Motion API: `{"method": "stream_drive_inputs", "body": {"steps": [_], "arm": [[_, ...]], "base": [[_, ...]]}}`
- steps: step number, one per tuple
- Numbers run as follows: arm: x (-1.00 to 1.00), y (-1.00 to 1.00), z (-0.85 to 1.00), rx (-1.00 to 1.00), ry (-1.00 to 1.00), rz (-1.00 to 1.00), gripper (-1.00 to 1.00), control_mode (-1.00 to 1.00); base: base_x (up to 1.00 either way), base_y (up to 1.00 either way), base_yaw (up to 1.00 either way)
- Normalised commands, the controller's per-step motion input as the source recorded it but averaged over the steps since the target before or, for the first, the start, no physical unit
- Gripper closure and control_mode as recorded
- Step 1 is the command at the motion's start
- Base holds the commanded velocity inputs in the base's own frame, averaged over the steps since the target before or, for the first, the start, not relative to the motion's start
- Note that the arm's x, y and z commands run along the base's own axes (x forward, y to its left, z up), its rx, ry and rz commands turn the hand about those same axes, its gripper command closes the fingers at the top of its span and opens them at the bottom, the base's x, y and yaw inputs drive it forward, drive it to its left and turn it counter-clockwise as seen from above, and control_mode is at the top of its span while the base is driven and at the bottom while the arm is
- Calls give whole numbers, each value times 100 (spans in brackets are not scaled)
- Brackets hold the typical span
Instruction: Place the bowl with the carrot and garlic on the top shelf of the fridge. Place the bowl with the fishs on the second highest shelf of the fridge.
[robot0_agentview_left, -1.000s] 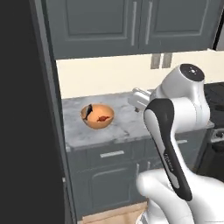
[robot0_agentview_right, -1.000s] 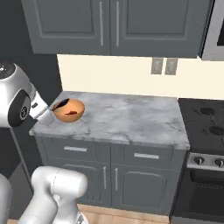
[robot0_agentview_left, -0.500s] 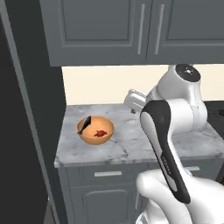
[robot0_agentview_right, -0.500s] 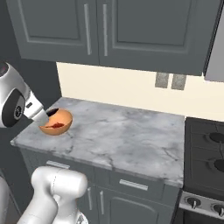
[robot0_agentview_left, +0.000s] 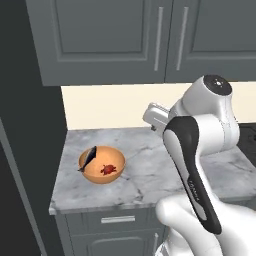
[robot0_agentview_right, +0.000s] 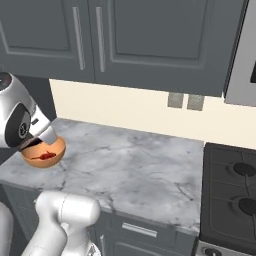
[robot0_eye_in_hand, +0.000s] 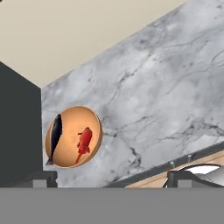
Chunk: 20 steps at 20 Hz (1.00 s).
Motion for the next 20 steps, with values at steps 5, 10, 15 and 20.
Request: {"method": "stream_drive_inputs", "body": {"steps": [5,10,15,20], "arm": [[0,0,0,0,0,0,-100,100],[33,-9,-49,0,4,8,-100,-100],[65,0,-100,0,18,19,-100,-100],[87,25,-80,0,20,2,-100,-100]], "base": [[2,50,1],[22,1,2],[0,0,0],[0,0,0]]}}
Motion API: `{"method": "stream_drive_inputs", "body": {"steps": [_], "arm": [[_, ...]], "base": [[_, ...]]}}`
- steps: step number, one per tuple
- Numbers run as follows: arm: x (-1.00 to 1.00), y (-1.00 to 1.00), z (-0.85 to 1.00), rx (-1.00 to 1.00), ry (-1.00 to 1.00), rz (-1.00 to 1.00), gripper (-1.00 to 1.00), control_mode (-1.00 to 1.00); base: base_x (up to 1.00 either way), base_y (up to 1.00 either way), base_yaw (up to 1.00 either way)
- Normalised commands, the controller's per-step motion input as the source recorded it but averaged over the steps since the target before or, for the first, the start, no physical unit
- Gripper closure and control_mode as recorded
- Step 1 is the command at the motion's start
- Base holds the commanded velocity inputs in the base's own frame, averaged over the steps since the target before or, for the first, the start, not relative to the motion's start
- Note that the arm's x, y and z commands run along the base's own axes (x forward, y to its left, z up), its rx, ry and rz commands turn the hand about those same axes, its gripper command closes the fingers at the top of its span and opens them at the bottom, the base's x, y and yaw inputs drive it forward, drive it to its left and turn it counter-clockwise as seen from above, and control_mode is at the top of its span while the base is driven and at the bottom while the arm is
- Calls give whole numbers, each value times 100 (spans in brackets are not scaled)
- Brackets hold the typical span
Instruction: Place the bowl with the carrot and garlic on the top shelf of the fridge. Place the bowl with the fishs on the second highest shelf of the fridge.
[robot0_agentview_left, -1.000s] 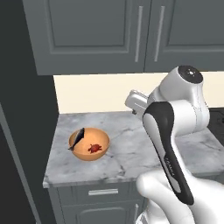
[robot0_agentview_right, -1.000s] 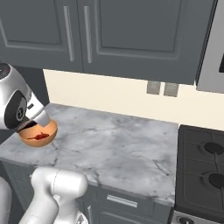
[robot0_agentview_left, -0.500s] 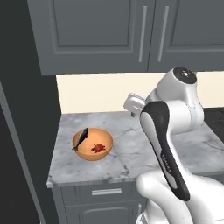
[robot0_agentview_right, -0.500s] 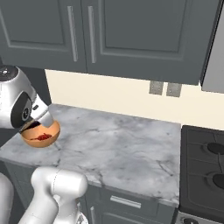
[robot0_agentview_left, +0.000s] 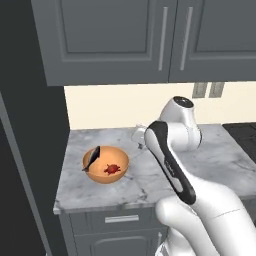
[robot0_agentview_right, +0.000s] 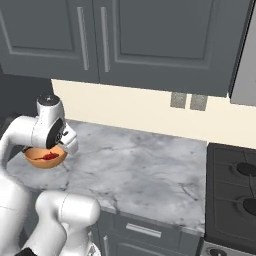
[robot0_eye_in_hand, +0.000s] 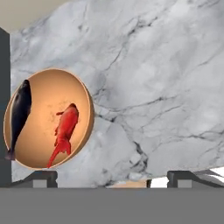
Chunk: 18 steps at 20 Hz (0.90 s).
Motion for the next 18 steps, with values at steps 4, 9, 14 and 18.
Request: {"method": "stream_drive_inputs", "body": {"steps": [4,9,14,18], "arm": [[80,40,-39,-2,12,0,-100,-100],[55,33,-22,-5,10,0,-100,-100],[3,4,-54,-2,15,0,-100,-100],[15,21,-70,-2,4,0,-100,-100]], "base": [[0,0,0],[0,0,0],[0,0,0],[0,0,0]]}}
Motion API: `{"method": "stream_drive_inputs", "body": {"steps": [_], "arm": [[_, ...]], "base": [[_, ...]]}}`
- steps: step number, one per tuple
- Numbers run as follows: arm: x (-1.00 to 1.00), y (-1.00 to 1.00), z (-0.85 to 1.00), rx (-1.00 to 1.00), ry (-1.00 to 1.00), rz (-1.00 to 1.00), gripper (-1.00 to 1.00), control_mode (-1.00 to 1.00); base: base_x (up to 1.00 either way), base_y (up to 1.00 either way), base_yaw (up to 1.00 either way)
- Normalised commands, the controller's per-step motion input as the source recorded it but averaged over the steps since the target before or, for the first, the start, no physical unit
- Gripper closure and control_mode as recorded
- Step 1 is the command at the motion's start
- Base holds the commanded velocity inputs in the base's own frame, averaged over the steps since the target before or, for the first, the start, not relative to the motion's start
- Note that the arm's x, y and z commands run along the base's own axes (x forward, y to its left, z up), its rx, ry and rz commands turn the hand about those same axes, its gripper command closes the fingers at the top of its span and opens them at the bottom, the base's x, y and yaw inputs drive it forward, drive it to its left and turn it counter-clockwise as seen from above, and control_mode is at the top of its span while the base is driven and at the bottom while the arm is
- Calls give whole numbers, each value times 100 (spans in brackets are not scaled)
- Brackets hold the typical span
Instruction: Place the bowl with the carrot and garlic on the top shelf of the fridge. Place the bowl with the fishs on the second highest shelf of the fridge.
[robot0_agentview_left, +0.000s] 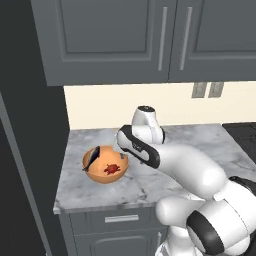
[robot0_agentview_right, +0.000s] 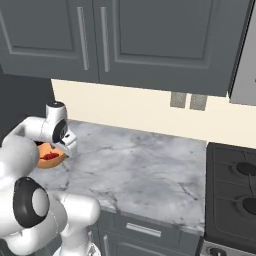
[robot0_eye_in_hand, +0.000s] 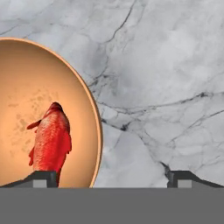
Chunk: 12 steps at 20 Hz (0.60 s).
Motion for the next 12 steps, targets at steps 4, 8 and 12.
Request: {"method": "stream_drive_inputs", "body": {"steps": [4,8,12], "arm": [[34,25,-35,-1,0,0,-100,-100],[17,0,-42,0,0,0,-100,-100],[9,0,-23,0,0,0,-100,-100]], "base": [[0,0,0],[0,0,0],[0,0,0]]}}
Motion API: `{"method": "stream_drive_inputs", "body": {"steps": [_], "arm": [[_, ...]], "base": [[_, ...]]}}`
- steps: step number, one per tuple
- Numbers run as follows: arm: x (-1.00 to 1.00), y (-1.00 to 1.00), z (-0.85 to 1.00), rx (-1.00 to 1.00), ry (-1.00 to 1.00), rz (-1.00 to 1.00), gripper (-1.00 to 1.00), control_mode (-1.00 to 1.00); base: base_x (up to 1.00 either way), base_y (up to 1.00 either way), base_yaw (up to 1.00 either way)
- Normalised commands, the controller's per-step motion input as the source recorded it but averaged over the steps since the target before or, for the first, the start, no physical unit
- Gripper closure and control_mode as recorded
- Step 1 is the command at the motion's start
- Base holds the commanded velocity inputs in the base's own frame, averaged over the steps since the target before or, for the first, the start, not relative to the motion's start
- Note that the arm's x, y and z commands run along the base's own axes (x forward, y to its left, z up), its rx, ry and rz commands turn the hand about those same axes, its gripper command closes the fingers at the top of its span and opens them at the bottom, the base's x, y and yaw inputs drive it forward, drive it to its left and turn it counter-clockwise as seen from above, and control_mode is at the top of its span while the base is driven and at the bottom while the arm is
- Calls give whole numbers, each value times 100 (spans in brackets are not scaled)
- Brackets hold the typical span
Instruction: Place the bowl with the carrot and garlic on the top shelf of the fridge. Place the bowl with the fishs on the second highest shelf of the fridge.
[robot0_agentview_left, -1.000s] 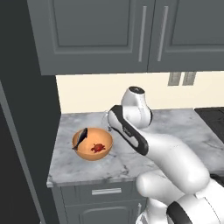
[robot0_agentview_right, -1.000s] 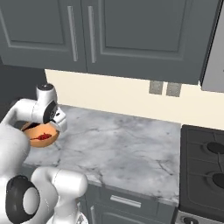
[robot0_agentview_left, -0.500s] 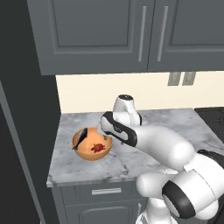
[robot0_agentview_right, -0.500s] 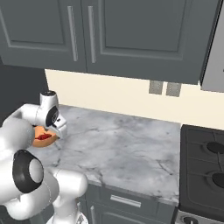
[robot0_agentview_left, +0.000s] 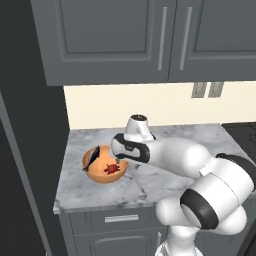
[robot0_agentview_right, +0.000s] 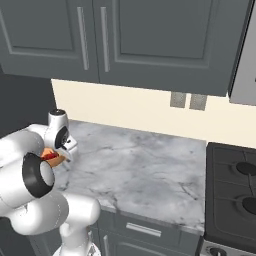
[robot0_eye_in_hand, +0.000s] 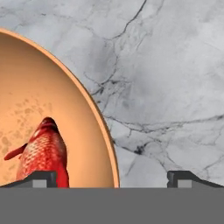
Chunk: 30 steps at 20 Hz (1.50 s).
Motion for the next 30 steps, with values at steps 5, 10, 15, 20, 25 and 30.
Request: {"method": "stream_drive_inputs", "body": {"steps": [5,10,15,20,25,30], "arm": [[2,5,-30,-1,0,0,100,-100],[0,1,0,0,0,0,100,-100],[-8,0,10,0,-1,-1,100,-100],[-55,-7,45,0,-9,-7,100,-100],[-100,-58,65,7,-16,-16,100,-100],[-100,-66,87,17,-14,-20,100,-100]], "base": [[0,0,0],[0,0,0],[0,0,0],[0,0,0],[0,0,0],[0,0,0]]}}
